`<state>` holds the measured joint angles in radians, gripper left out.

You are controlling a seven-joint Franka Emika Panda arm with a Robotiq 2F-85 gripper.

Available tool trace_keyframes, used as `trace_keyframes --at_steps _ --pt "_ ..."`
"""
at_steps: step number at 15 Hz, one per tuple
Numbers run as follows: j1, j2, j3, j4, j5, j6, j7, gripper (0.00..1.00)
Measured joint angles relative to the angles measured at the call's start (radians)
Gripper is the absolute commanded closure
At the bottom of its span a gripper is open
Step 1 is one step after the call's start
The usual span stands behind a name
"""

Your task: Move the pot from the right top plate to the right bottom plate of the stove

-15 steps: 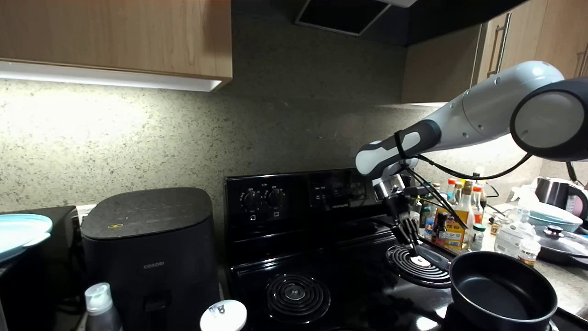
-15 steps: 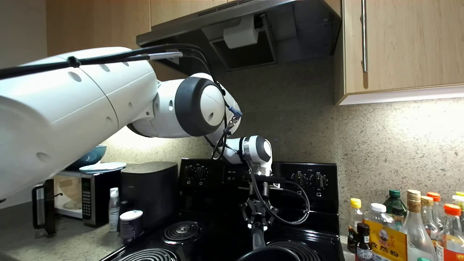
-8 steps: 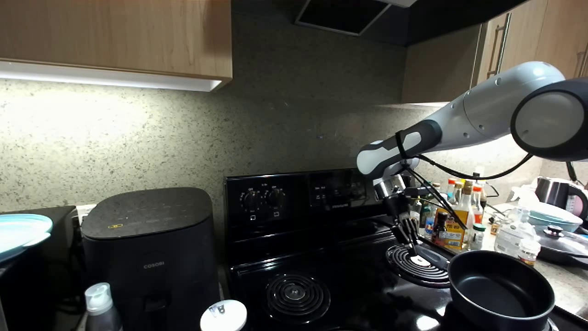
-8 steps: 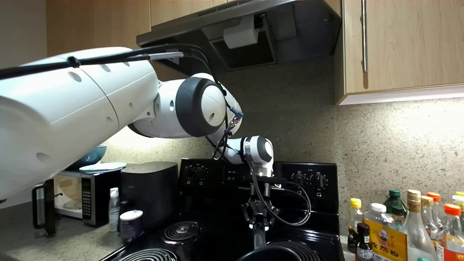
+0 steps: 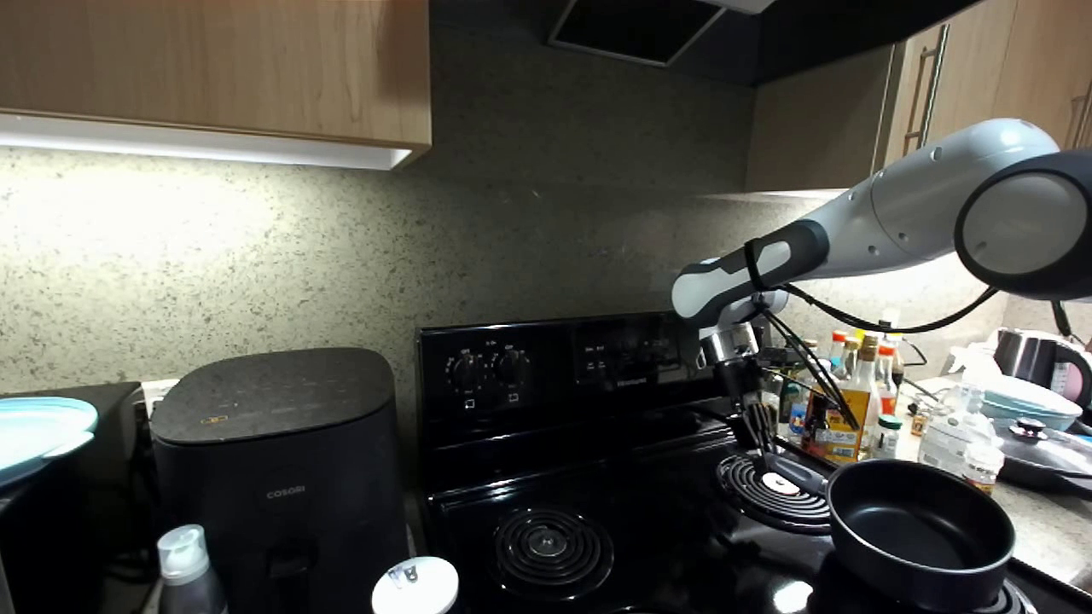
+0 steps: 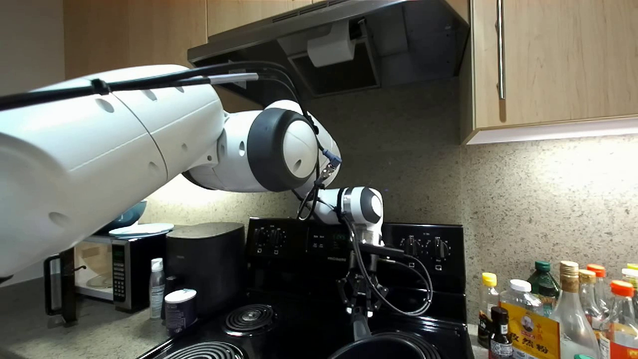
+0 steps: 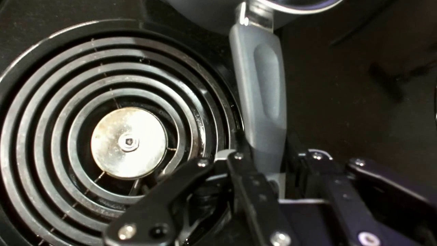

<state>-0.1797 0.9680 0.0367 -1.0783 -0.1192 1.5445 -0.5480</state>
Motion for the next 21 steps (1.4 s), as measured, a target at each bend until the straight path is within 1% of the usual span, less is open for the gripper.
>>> trace_keyframes --at_steps 11,12,18,21 --pt "-0.002 0.002 0.004 0.002 0.003 0.003 -0.008 0.70" --pt "-0.002 0.002 0.004 0.002 0.003 0.003 -0.008 0.89" --pt "-0.004 0.003 0.003 0.002 0.003 -0.006 -0.023 0.88" --pt "-0.024 0.002 0.004 0.002 0.008 -0.013 -0.068 0.88"
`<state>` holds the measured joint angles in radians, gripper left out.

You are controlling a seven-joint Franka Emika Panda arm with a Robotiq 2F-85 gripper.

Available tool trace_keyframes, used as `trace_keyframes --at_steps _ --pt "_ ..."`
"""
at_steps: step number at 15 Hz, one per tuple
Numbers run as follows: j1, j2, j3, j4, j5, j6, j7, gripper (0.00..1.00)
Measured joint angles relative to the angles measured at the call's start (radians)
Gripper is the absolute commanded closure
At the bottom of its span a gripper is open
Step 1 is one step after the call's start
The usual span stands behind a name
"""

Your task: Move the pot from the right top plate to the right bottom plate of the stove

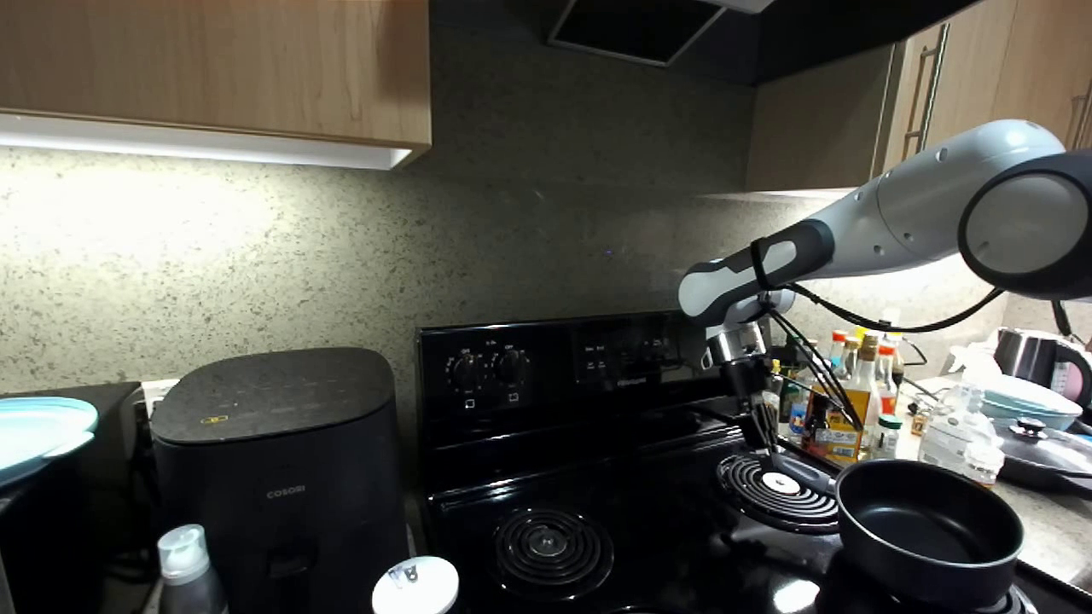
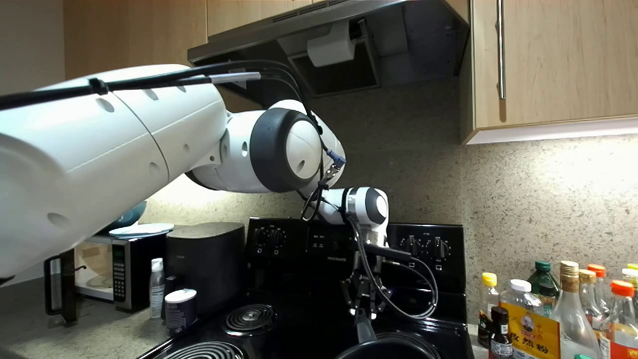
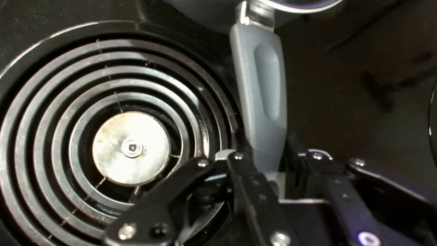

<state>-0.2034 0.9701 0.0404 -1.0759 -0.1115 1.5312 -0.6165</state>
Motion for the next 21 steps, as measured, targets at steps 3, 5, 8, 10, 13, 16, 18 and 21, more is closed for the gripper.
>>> trace_keyframes --at_steps 3,5,8,10,13,16,18,21 --pt "-0.035 -0.002 0.000 0.006 0.019 -0.017 -0.063 0.70" --pt "-0.056 -0.002 0.000 0.013 0.033 -0.025 -0.091 0.70" --pt "-0.064 -0.002 0.000 0.015 0.035 -0.026 -0.101 0.70" --pt "-0.063 -0.001 0.000 0.015 0.035 -0.027 -0.102 0.70" --pt "-0.063 -0.001 0.000 0.015 0.035 -0.027 -0.102 0.70" --pt "-0.063 -0.002 0.000 0.015 0.035 -0.027 -0.102 0.70" --pt "-0.063 -0.001 0.000 0.015 0.035 -0.027 -0.102 0.89" --pt "-0.062 -0.001 -0.001 0.015 0.038 -0.027 -0.102 0.89"
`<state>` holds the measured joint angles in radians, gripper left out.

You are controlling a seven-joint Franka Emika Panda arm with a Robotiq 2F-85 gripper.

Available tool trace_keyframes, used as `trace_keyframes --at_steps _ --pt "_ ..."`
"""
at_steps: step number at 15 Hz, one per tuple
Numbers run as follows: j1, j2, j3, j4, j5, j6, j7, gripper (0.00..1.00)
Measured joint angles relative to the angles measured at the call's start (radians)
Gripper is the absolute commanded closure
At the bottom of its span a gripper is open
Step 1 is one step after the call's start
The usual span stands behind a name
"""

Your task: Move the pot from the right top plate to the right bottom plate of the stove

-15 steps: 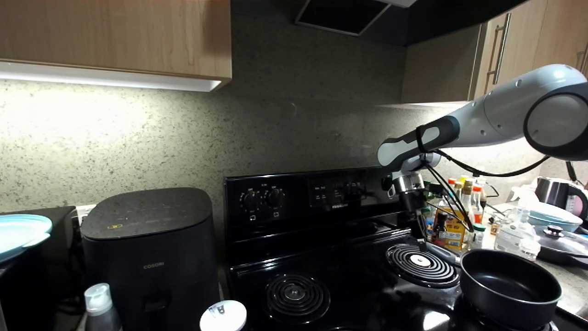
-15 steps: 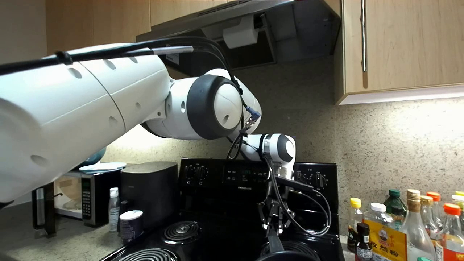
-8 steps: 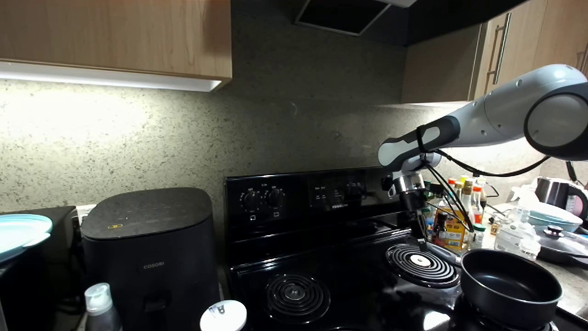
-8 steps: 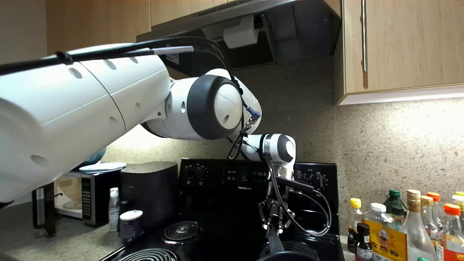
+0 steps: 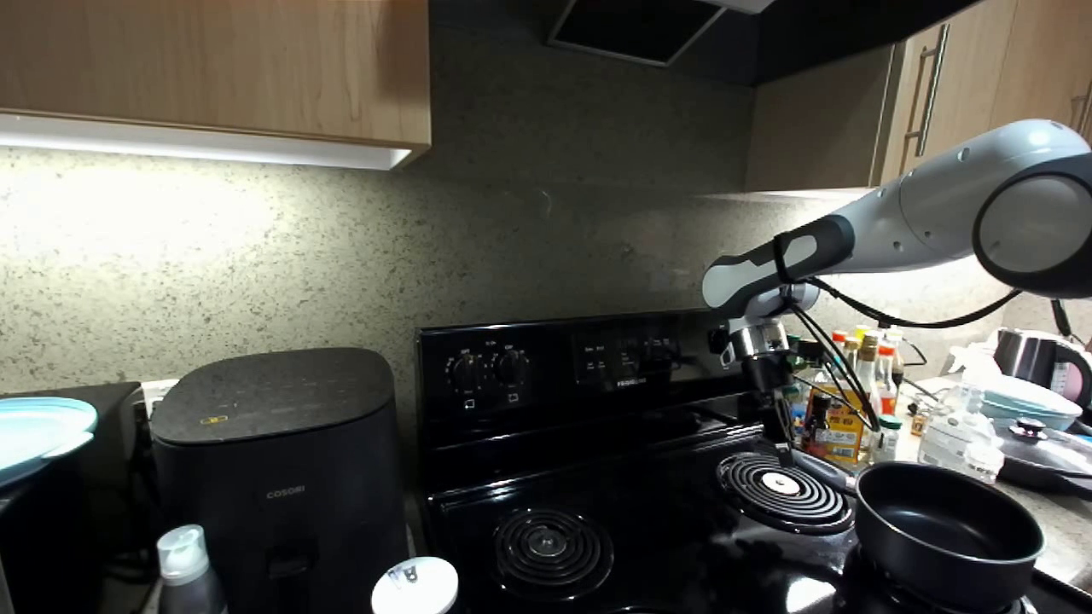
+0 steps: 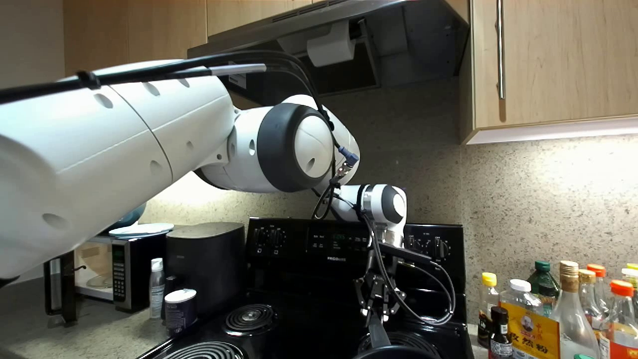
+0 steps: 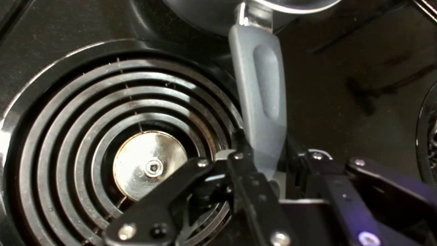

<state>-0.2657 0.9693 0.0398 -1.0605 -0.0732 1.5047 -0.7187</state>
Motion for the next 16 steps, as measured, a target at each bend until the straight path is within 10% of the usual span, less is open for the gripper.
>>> trace_keyframes --at_steps 4,5,13,16 --pt "0.000 0.000 -0.001 0.000 0.001 0.001 0.000 0.89" --pt "-0.001 0.000 -0.001 0.000 0.002 0.001 0.000 0.45" --pt "-0.003 0.000 -0.008 0.003 0.003 0.005 0.000 0.02" --pt "-0.005 0.000 -0.008 0.004 0.004 0.005 0.000 0.00"
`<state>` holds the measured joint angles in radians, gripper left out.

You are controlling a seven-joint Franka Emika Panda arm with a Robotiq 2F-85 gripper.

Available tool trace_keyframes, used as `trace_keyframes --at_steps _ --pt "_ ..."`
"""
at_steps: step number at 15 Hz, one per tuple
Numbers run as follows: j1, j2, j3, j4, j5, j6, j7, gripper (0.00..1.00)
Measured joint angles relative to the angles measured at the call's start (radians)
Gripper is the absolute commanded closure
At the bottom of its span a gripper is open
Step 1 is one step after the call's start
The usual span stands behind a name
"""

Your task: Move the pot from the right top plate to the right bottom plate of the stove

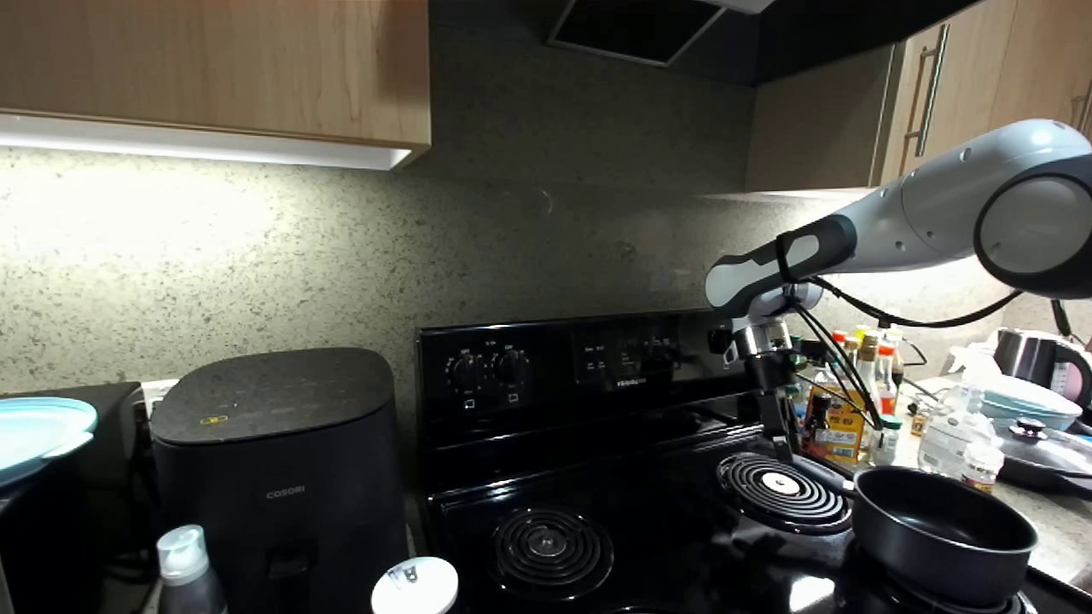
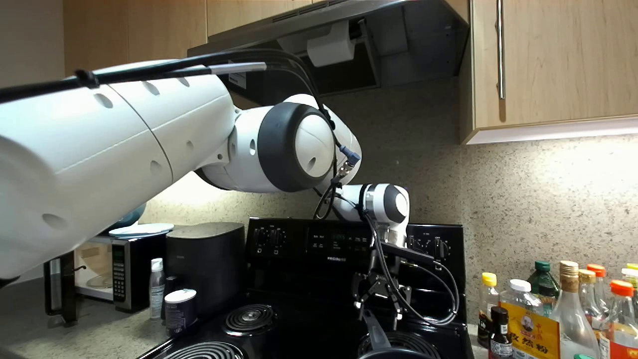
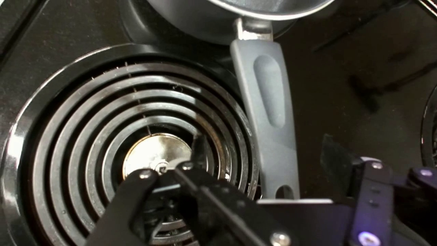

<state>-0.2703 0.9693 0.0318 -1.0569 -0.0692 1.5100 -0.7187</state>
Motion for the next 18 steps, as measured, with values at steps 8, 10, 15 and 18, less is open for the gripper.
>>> trace_keyframes --at_steps 8,10,15,18 --pt "-0.004 -0.008 0.000 -0.017 0.029 0.148 0.015 0.00" --pt "-0.010 -0.036 0.001 -0.063 0.049 0.262 0.022 0.00" --pt "-0.031 -0.174 0.000 -0.258 0.076 0.553 0.022 0.00" --pt "-0.035 -0.251 -0.003 -0.381 0.076 0.643 0.022 0.00"
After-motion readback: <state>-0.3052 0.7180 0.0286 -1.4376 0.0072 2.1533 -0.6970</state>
